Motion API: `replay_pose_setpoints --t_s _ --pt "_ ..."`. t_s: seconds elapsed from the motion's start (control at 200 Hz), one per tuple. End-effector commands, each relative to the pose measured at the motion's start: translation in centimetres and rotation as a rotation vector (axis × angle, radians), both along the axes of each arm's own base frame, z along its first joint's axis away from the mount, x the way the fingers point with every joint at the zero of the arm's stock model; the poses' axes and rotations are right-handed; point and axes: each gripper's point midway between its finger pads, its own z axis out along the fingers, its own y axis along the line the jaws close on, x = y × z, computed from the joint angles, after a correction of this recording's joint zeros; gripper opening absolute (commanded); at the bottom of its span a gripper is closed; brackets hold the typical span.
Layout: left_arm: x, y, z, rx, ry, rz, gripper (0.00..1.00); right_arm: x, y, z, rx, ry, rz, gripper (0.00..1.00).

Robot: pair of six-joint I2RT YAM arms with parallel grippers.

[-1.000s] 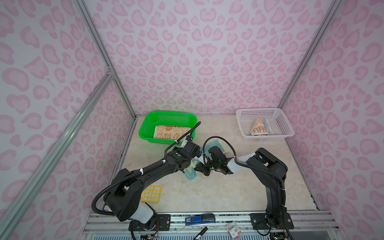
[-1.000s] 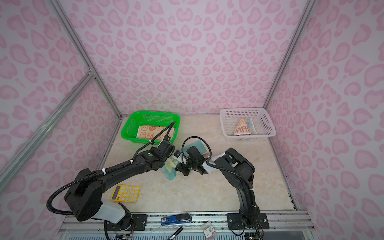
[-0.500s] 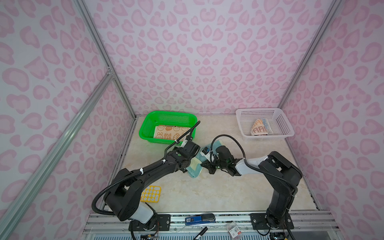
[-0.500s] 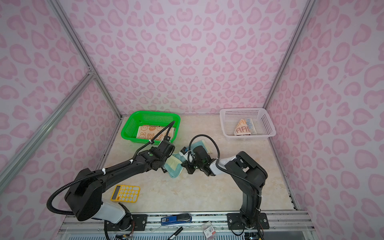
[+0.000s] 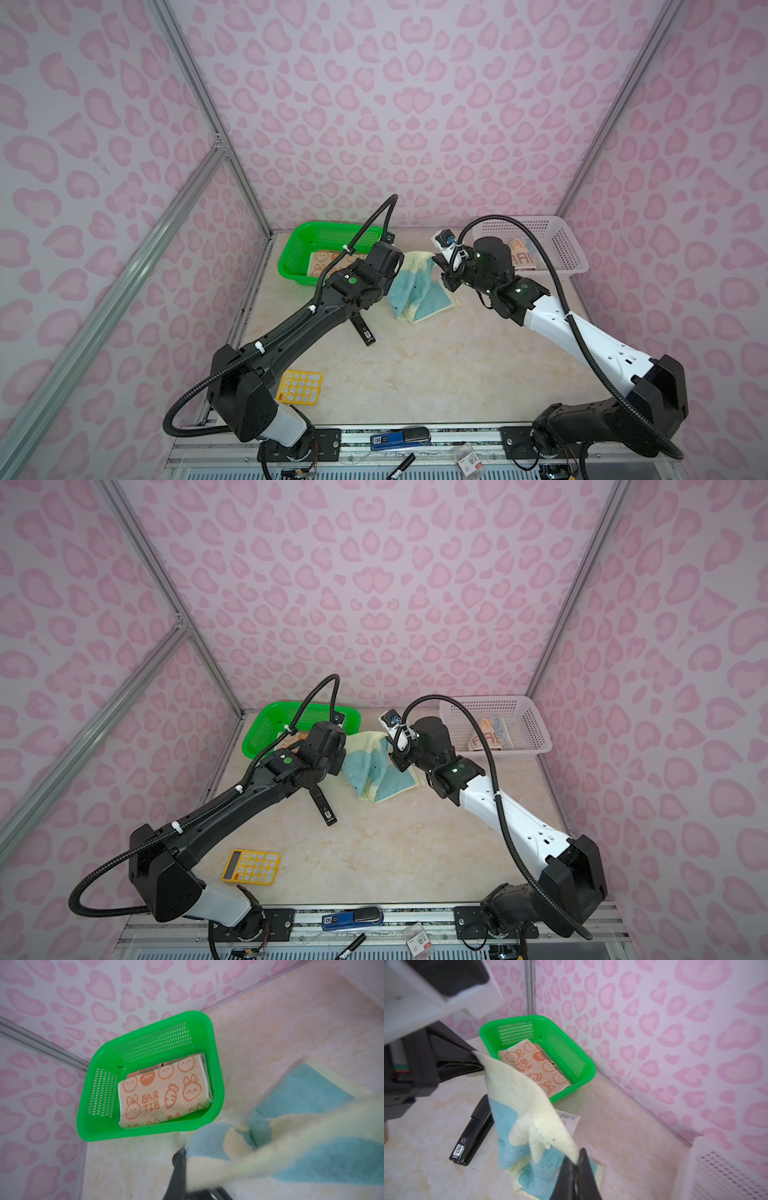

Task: Fold and stack the towels
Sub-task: 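Lift the teal towel with both grippers and spread its edge apart, hanging it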

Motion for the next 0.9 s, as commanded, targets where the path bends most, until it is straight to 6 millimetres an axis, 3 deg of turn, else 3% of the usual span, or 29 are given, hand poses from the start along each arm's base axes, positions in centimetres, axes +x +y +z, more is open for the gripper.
replay_pose_setpoints --t_s 0.0,0.165,0.31,0.705,0.725,0.895 --pt "0.0 -1.2 3.2 -0.028 -0.018 -0.073 0.03 0.6 -3.5 1.6 -0.164 -0.060 -0.114 0.00" --pt "-0.7 -2.4 8.6 -0.052 -0.068 -0.142 0.03 0.0 -6.4 7.9 -0.196 -0.202 -0.204 0.00" --pt "-2.3 -3.4 12.7 -0.034 -0.123 -0.197 0.03 -2.1 -8.7 12.0 -0.193 -0.285 -0.240 0.00" --pt "-8.1 -4.9 19.9 -0.035 -0.278 -0.280 0.03 -11.1 -10.9 17.0 -0.141 -0.365 -0.164 0.00" --pt "-8.4 -4.8 20.2 -0.036 -0.285 -0.282 0.03 -11.9 -11.4 18.6 -0.109 -0.391 -0.165 0.00" --pt "-10.0 -4.4 21.8 -0.067 -0.316 -0.313 0.02 -13.7 -12.3 20.1 -0.064 -0.418 -0.155 0.00"
